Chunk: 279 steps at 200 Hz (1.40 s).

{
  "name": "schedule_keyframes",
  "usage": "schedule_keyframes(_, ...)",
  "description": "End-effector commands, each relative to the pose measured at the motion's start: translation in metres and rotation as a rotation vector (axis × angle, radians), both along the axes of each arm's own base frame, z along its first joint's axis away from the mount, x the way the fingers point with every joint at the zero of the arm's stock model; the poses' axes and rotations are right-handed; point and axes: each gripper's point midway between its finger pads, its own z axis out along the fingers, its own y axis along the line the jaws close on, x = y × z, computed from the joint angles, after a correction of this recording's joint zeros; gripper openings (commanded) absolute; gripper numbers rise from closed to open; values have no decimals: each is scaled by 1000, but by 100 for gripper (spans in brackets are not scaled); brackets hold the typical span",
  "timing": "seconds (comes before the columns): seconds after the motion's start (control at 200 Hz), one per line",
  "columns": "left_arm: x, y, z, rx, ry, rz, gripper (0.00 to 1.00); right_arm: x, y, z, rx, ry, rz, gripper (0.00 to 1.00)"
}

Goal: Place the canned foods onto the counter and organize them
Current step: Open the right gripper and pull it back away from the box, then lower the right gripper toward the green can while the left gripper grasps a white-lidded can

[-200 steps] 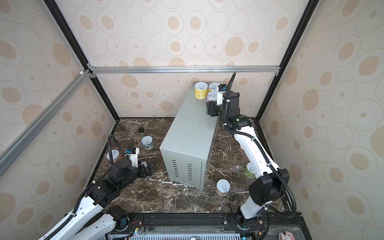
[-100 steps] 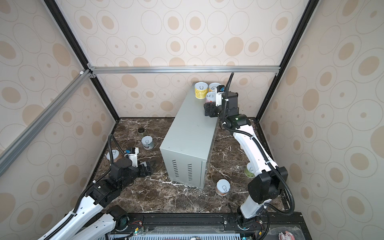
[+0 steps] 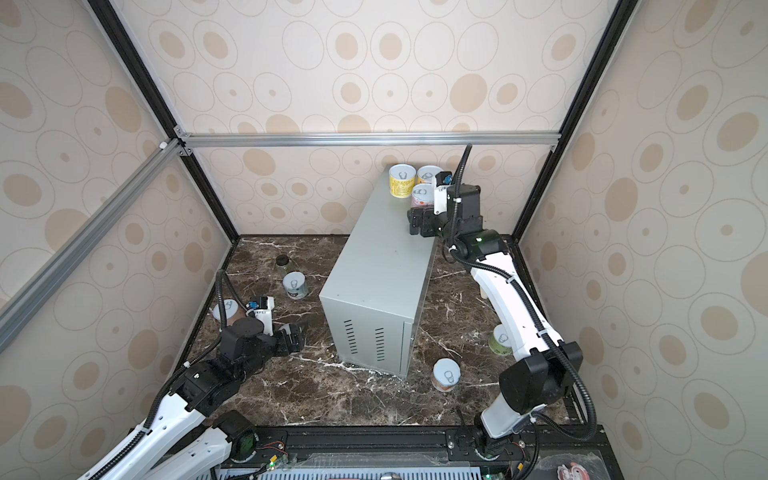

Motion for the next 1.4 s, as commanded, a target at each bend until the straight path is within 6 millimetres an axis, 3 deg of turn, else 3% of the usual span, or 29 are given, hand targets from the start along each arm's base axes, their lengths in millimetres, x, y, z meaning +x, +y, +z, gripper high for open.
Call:
schedule_keyframes(0.0, 0, 10, 21, -21, -31, 55, 99, -20, -6, 17, -1, -25, 9, 99)
schedule_keyframes(0.515, 2, 35, 16, 58, 37, 206, 99, -92, -19, 90, 122, -142, 36, 99)
schedule_keyframes(0.655, 3, 45, 19, 93, 51, 258, 99, -118, -27, 98, 154, -141, 28, 99)
schedule_keyframes(0.945, 5, 52, 30, 124, 64, 279, 99, -171, -49, 75, 231, -73, -41, 98)
schedule_keyframes(1.115, 13, 42, 9, 109, 133, 221, 99, -203, -78, 48, 239, -53, -148, 98)
schedule_keyframes(1.39, 23, 38, -32, 112, 227, 193, 99, -238, -111, -22, 241, 34, -309, 99)
